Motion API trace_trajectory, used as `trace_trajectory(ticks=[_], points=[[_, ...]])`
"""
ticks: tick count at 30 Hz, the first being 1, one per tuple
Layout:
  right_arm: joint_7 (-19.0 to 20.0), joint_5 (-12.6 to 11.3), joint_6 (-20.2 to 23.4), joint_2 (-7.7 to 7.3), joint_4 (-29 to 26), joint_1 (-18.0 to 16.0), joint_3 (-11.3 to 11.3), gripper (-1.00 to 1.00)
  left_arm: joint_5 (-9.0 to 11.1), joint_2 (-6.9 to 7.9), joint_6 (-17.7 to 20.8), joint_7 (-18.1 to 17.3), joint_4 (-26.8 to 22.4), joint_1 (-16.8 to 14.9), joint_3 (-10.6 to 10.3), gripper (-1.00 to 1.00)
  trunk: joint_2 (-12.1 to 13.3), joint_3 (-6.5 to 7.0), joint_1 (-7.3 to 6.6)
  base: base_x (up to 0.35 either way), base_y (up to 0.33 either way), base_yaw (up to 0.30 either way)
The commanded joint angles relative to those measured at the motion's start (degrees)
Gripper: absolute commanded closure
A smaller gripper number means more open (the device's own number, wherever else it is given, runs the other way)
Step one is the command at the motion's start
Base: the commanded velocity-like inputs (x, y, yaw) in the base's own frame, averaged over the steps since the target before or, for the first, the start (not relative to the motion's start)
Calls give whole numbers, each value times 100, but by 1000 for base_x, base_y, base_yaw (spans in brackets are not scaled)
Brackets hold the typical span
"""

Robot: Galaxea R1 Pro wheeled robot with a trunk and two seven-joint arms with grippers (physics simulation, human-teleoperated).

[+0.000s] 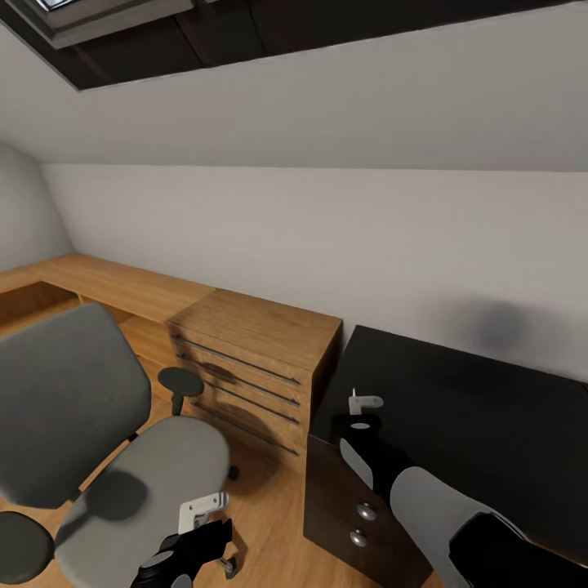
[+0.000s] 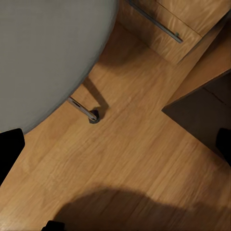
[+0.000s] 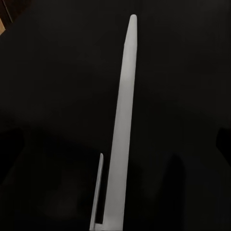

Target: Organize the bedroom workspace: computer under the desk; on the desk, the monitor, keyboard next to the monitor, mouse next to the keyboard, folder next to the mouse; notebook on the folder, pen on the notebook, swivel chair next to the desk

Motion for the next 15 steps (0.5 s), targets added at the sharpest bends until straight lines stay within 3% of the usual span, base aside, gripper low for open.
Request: trace_trajectory(ticks=[1, 8, 15], points=[[-42, -29, 53, -3, -7, -4, 45, -100, 60, 0, 6, 55, -10, -1, -4, -100, -3, -5, 0, 1, 0, 0], [-47, -43, 415, 7, -9, -5, 23, -100, 68, 0, 13, 55, -27, -1, -4, -100, -3, -5, 0, 0, 0, 0], [-52, -47, 504, 9, -6, -7, -16, -100, 69, 0, 16, 55, -28, -1, -4, -100, -3, -5, 0, 0, 0, 0]])
